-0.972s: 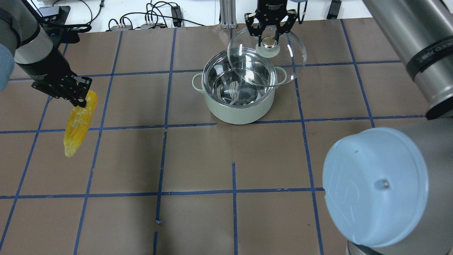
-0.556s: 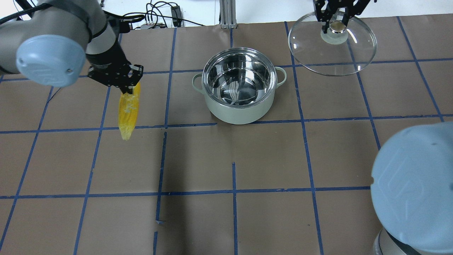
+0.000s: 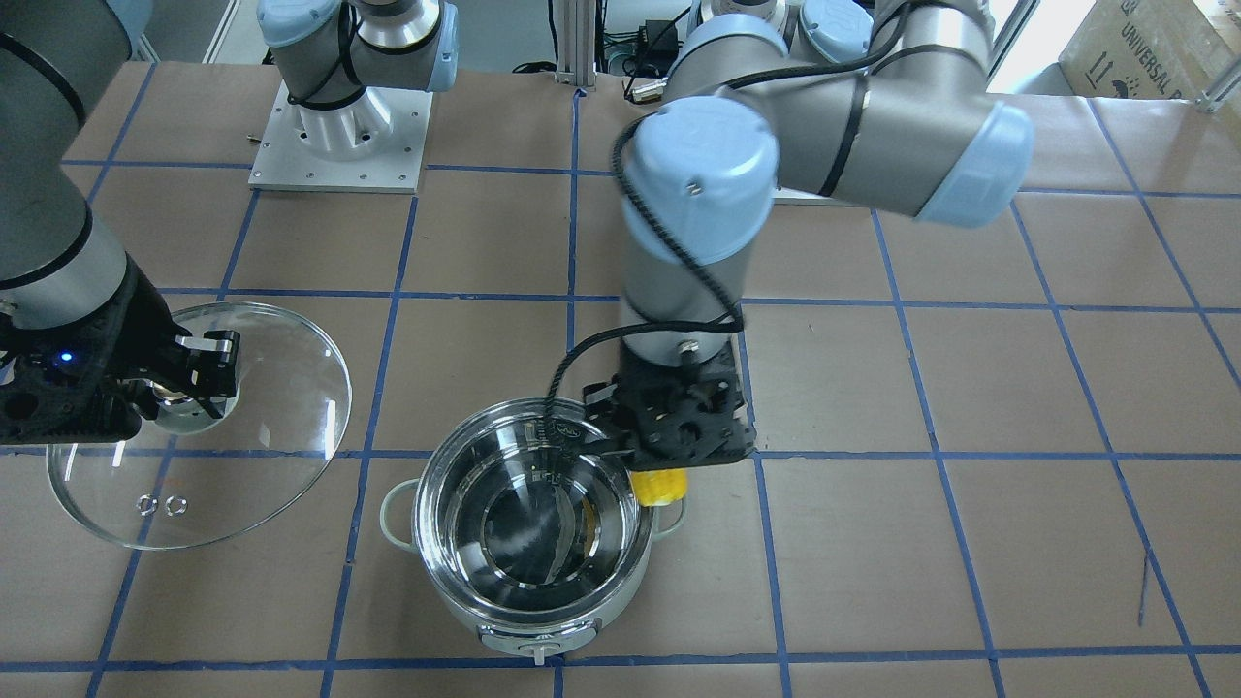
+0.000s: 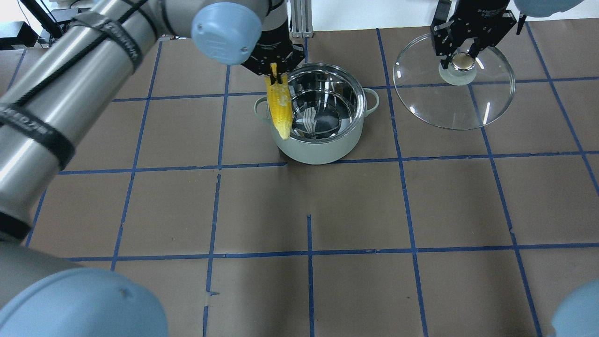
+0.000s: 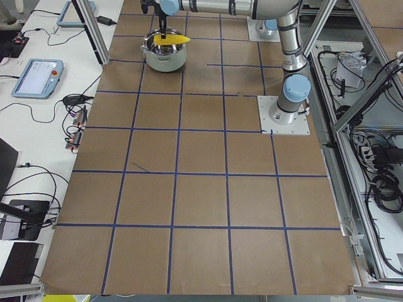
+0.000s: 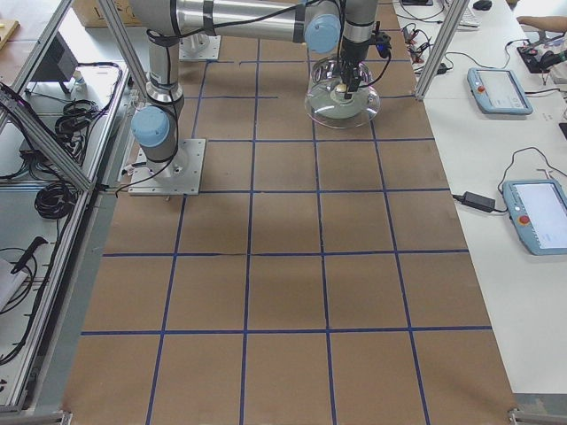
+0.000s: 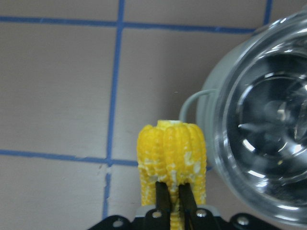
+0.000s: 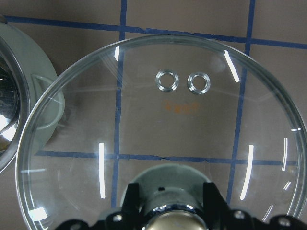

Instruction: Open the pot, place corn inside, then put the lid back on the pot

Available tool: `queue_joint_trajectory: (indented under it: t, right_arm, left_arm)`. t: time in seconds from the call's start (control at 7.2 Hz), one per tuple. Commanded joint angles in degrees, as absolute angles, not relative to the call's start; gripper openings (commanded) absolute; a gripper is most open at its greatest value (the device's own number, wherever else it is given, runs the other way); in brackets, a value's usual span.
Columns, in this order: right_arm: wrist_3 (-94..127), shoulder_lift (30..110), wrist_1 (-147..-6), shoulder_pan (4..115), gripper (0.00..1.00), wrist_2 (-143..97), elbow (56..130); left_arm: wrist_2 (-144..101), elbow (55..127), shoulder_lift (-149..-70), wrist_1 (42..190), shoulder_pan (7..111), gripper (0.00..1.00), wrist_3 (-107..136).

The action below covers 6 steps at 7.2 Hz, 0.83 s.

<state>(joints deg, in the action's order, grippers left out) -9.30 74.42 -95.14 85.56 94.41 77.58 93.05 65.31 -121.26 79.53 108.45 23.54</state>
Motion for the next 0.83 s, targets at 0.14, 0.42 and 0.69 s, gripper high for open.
queue_joint_trajectory:
  t: [0.14,0.42,0.69]
  right_arm:
    - [-12.04,75.23,-96.33,81.21,0.09,92.73,79.28]
    - [-12.13,75.23,-96.24,81.21,0.09,92.64,79.28]
    - [-12.13,75.23,-96.24,81.12,0.09,92.64,79.28]
  left_arm:
    - [91.67,60.2,-127.44,79.54,111.53,0.04,25.93]
    - [91.84,60.64,-127.53,79.02,111.18,0.1,25.23]
    - [92.46,59.77,-128.93,77.62,110.74,0.99,25.31]
